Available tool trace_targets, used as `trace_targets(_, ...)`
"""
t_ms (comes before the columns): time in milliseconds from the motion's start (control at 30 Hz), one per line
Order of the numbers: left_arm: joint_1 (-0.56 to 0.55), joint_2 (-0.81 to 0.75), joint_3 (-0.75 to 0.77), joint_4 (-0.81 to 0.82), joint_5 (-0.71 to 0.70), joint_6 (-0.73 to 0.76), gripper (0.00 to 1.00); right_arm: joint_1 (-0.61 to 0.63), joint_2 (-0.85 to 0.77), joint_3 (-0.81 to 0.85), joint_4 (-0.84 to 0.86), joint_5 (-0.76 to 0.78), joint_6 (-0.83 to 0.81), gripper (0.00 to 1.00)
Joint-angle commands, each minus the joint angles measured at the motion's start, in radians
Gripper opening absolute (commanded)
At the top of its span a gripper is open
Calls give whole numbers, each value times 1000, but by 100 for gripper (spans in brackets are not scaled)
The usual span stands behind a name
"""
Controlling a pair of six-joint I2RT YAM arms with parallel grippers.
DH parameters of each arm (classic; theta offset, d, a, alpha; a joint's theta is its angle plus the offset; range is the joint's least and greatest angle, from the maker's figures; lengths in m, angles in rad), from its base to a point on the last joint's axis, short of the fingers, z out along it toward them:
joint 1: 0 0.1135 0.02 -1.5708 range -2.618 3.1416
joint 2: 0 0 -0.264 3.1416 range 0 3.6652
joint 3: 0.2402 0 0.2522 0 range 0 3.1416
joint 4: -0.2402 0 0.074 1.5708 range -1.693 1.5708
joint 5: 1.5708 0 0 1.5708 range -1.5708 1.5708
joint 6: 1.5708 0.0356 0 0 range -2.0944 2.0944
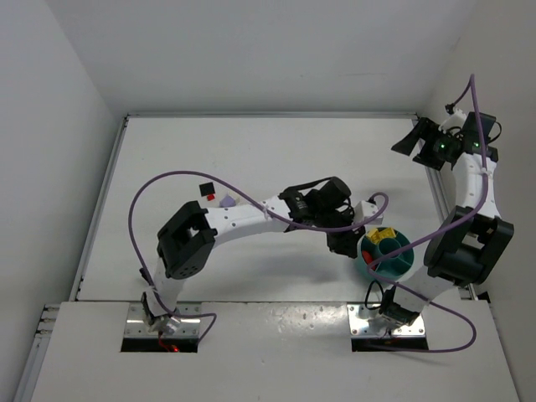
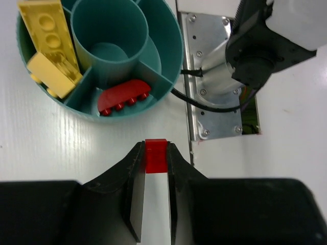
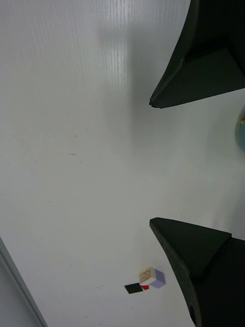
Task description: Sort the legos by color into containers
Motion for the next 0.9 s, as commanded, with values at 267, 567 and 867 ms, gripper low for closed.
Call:
trace_targets(267,-24,97,151,58,-6,-60,6,5,13,44,26,-20,-17,88)
trace_targets(567,-24,163,225,58,-6,-69,7,5,13,44,26,-20,-26,88)
trace_targets(867,-24,191,234,58,-6,-78,20,5,3,17,26,-20,-26,90)
